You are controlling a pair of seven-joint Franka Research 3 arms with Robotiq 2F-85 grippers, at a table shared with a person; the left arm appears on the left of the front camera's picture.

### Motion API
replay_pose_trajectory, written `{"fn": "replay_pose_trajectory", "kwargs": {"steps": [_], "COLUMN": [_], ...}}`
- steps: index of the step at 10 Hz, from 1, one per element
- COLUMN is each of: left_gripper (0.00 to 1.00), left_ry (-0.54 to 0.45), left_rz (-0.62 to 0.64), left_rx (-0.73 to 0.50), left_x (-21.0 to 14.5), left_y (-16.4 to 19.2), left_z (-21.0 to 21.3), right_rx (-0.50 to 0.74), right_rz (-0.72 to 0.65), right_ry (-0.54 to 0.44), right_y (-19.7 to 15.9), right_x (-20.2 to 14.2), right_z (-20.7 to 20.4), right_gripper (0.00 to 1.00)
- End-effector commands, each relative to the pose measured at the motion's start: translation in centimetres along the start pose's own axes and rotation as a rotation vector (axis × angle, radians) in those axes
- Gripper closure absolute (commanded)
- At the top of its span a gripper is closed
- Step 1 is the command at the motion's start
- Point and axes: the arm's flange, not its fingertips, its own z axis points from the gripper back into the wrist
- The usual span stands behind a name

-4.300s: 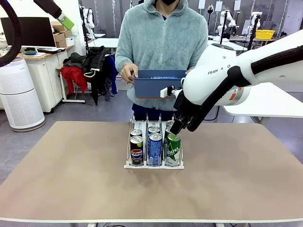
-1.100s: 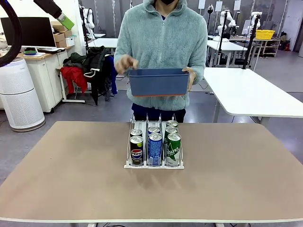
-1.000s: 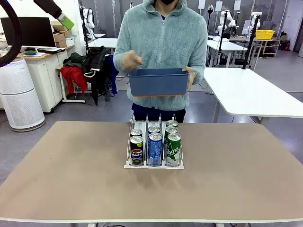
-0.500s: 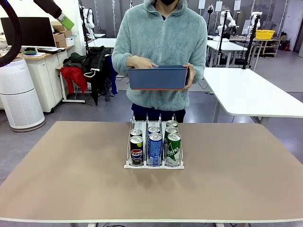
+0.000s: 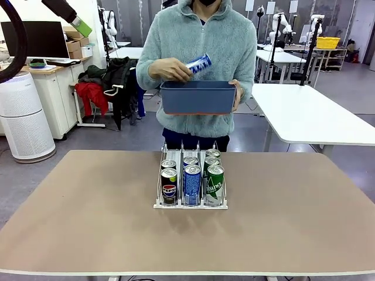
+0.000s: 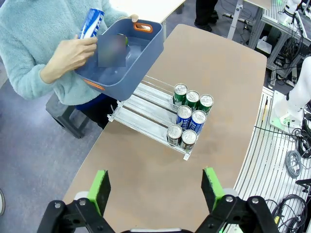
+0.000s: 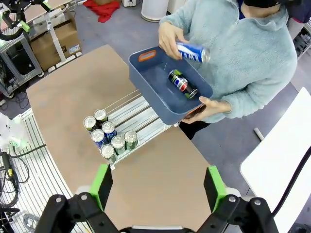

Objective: Fill the beverage cans into the dispenser.
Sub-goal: Pick up the Ionic drink handed by the human.

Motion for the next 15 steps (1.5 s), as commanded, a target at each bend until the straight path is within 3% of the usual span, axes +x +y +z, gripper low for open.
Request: {"fn": "replay_pose_trajectory", "kwargs": {"steps": [1, 15], "left_gripper": [0.0, 0.0], "left_ry": [-0.001, -0.001], "left_rz": [0.003, 0.003], "left_rx": [0.0, 0.0], "left_x": [-0.09, -0.09], "left_y": [-0.06, -0.06], "left_z": [0.07, 0.07], "right_rx": [-0.003, -0.003], "right_rz": [-0.013, -0.013], "right_ry": [0.0, 0.0], "right_y": [0.03, 0.03], "right_x": [0.02, 0.02], "right_z": [0.05, 0.05], "right_gripper": [0.0, 0.0]}}
